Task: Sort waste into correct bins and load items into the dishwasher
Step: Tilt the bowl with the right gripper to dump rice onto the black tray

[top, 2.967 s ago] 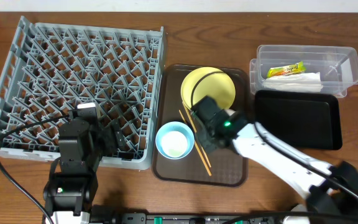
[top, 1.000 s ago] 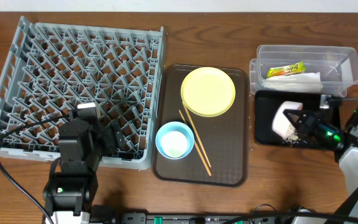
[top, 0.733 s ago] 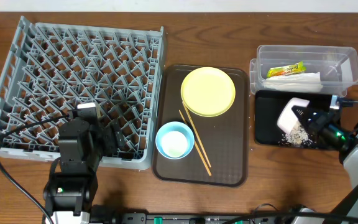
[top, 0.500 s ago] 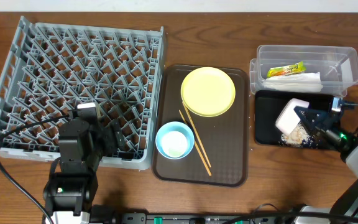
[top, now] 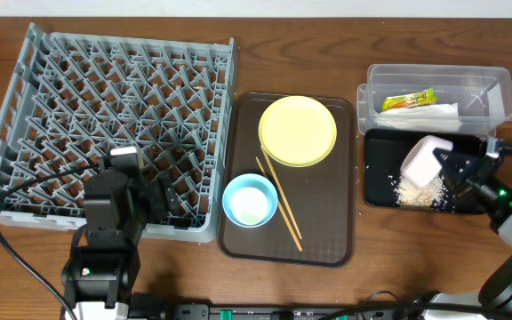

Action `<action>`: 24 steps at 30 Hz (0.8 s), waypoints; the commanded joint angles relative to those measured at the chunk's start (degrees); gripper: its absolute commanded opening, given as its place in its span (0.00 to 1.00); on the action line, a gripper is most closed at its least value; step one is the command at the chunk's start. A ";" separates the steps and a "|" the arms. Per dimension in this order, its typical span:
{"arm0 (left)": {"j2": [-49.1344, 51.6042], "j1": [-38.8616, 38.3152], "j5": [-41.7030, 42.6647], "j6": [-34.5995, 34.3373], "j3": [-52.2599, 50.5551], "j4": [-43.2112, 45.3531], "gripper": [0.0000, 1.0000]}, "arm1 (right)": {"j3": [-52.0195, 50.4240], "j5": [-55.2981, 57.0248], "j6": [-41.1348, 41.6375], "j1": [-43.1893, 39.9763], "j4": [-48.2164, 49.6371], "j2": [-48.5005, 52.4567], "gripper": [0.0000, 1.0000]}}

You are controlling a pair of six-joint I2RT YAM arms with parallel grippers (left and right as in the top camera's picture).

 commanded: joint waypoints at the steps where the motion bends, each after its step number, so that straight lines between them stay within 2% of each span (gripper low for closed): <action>1: -0.04 0.04 -0.11 -0.52 1.31 -0.09 0.89 | 0.33 -2.21 14.32 -2.62 7.56 0.24 0.01; 6: -0.07 0.04 -0.11 -0.52 1.31 -0.33 0.89 | 0.33 -2.27 25.77 -3.32 18.12 0.24 0.01; 12: -0.07 0.04 -0.11 -0.52 1.31 -0.50 0.89 | 0.33 -2.05 27.96 -2.25 18.56 0.24 0.01; 24: -0.07 0.04 -0.11 -0.52 1.31 -0.57 0.89 | 0.33 -1.81 27.32 -1.70 18.93 0.22 0.01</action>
